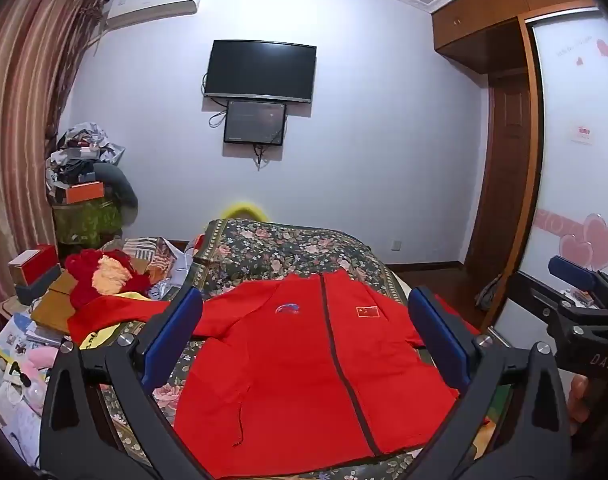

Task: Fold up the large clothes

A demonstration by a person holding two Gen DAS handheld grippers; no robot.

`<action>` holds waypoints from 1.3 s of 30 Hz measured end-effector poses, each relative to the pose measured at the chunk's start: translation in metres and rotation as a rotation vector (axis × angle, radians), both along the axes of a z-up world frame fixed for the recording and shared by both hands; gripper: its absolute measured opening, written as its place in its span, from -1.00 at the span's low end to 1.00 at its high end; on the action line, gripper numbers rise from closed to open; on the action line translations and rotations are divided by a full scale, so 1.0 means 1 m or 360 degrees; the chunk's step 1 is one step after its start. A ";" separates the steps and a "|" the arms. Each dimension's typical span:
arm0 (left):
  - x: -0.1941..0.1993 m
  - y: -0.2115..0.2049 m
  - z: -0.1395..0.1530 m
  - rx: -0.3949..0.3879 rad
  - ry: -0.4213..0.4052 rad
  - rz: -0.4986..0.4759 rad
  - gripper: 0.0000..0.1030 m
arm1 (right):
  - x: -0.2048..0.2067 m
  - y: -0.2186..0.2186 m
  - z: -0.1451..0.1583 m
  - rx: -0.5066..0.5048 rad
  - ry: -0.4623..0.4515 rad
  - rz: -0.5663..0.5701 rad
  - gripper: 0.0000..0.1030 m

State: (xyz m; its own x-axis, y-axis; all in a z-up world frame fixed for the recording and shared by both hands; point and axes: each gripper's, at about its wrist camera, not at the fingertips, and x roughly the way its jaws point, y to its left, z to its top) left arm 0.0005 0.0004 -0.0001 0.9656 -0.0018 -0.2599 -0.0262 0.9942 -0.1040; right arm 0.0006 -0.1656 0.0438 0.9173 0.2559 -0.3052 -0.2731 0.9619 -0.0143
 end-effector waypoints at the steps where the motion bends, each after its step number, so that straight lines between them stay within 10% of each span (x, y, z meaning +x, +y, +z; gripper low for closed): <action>1: 0.001 0.000 0.000 -0.0010 0.0007 -0.0009 1.00 | 0.000 0.000 0.000 -0.0001 0.0002 0.0001 1.00; 39: 0.007 0.002 -0.003 0.0018 0.0022 -0.0011 1.00 | 0.004 -0.005 -0.002 0.0023 0.0038 -0.0009 1.00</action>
State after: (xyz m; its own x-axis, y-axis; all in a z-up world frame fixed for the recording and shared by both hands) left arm 0.0070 0.0019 -0.0034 0.9619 -0.0055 -0.2732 -0.0205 0.9955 -0.0924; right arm 0.0049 -0.1706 0.0416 0.9112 0.2551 -0.3233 -0.2677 0.9635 0.0058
